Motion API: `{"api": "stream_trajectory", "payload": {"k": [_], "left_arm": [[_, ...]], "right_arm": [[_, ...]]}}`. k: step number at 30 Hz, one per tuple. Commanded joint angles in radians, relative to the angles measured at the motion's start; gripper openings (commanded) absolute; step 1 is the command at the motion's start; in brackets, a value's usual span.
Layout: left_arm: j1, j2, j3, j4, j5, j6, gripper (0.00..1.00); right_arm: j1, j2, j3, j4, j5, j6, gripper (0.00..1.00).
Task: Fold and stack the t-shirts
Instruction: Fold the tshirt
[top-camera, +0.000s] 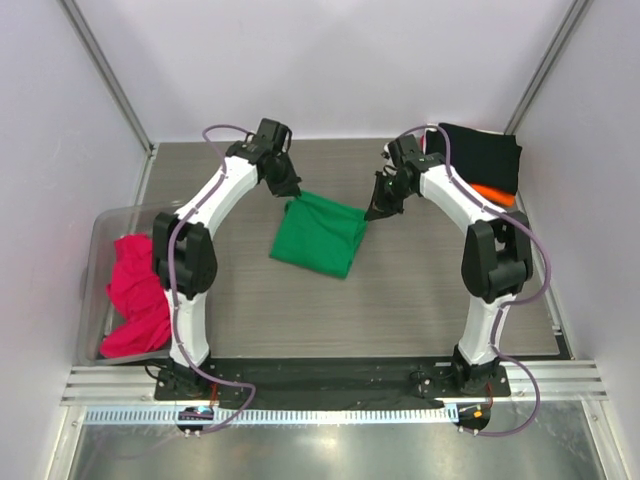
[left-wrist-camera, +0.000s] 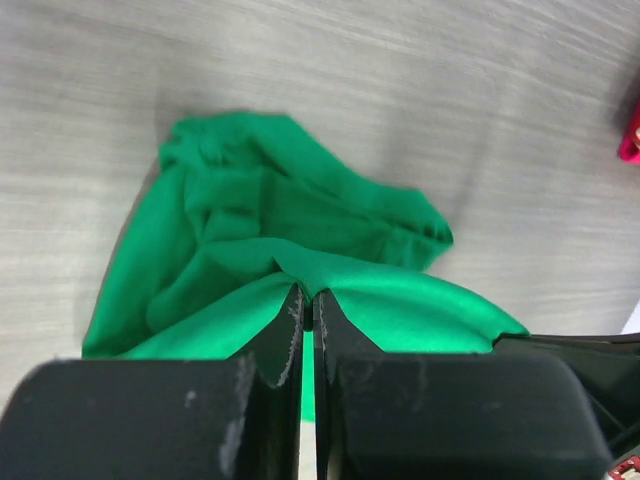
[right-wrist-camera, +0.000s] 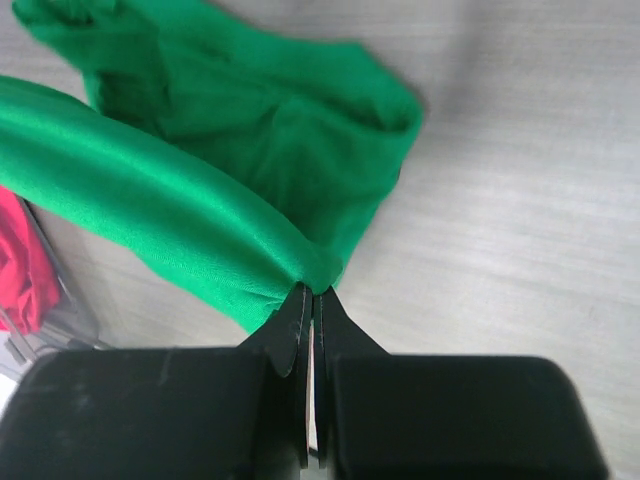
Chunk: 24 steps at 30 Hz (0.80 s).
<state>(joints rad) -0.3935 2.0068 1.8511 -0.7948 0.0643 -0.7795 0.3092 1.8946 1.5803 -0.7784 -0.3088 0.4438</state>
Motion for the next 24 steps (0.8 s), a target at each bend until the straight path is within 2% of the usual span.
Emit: {"api": "stream_trajectory", "payload": {"k": [1, 8, 10, 12, 13, 14, 15, 16, 17, 19, 21, 24], "left_arm": [[0.027, 0.069, 0.109, -0.024, 0.022, 0.037, 0.01], [0.047, 0.197, 0.204, -0.035, 0.045, 0.04, 0.02], [0.054, 0.221, 0.226, -0.037, 0.046, 0.042, 0.03], [0.061, 0.243, 0.255, -0.056, 0.055, 0.049, 0.17], [0.073, 0.274, 0.316, -0.079, 0.06, 0.052, 0.2], [0.077, 0.286, 0.353, -0.108, 0.061, 0.057, 0.23], [0.081, 0.294, 0.388, -0.154, 0.063, 0.066, 0.35], [0.082, 0.293, 0.439, -0.171, 0.058, 0.086, 0.43], [0.082, 0.282, 0.451, -0.185, 0.058, 0.097, 0.51], [0.079, 0.244, 0.427, -0.198, 0.061, 0.115, 0.55], [0.073, 0.155, 0.366, -0.195, 0.048, 0.118, 0.56], [0.051, 0.005, 0.151, -0.079, 0.071, 0.1, 0.56]], "right_arm": [[-0.027, 0.056, 0.092, -0.027, -0.027, -0.04, 0.01], [-0.041, 0.202, 0.234, -0.064, -0.033, -0.06, 0.01], [-0.048, 0.256, 0.276, -0.091, -0.029, -0.066, 0.14], [-0.056, 0.291, 0.352, -0.129, -0.029, -0.083, 0.29], [-0.061, 0.313, 0.383, -0.148, -0.017, -0.089, 0.46], [-0.065, 0.317, 0.439, -0.166, -0.003, -0.094, 0.56], [-0.067, 0.317, 0.466, -0.2, 0.008, -0.102, 0.61], [-0.068, 0.311, 0.487, -0.212, 0.02, -0.102, 0.71], [-0.065, 0.281, 0.501, -0.217, 0.039, -0.099, 0.73], [-0.058, 0.23, 0.48, -0.208, 0.034, -0.082, 0.77], [-0.02, 0.152, 0.407, -0.187, 0.014, -0.07, 0.78], [0.06, 0.06, 0.247, -0.063, -0.053, -0.015, 0.78]]}}
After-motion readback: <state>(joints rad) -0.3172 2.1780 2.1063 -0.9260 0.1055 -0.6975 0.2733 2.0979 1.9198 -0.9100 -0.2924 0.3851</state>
